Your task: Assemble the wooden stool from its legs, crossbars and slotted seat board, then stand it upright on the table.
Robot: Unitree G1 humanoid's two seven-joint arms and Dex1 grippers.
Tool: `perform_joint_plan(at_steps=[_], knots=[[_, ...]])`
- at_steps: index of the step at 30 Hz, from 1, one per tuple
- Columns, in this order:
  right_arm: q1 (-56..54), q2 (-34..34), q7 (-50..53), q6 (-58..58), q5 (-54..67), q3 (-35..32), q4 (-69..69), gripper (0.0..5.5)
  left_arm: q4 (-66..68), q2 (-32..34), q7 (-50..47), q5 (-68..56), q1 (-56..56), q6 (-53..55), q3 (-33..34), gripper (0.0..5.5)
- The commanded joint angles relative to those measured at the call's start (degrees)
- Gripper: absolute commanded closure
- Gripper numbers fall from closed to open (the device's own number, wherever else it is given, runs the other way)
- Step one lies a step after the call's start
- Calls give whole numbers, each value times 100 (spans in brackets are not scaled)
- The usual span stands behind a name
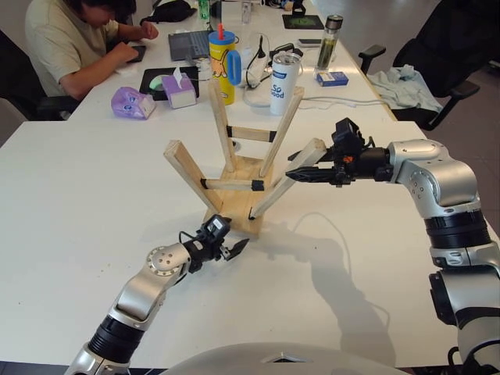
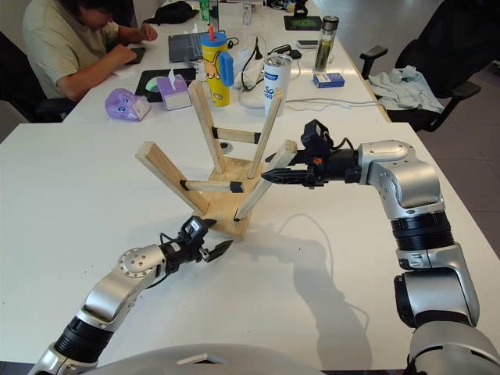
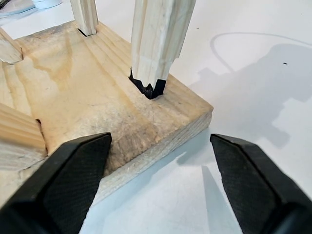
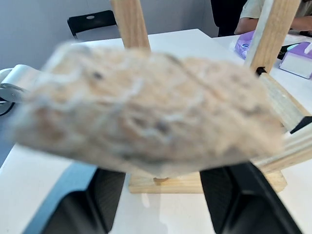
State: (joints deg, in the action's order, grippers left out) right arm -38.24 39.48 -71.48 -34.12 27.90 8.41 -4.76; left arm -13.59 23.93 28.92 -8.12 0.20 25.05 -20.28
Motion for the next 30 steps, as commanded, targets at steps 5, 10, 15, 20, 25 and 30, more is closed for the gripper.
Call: perform_joint_plan(at_steps=[5,10,15,20,25,30], knots=[[94,-142,796,-390,-809,838,507,346,336,-191,-52,164,182,339,-187,174],[65,-153,901,-195,-1072,1115,420,346,348,-319,-102,201,254,340,-186,174],[259,-359,1042,-290,-966,1241,500,346,406,-433,-136,256,255,312,-252,174],[-124,-492,1003,-137,-1017,1195,133,346,459,-482,-145,308,248,335,-287,174],[-362,-576,897,-328,-1054,1357,-77,346,642,-552,-250,494,180,267,-348,174],[-265,-438,949,-390,-1216,1452,-2,346,-144,-593,-921,940,545,-1163,7,174]])
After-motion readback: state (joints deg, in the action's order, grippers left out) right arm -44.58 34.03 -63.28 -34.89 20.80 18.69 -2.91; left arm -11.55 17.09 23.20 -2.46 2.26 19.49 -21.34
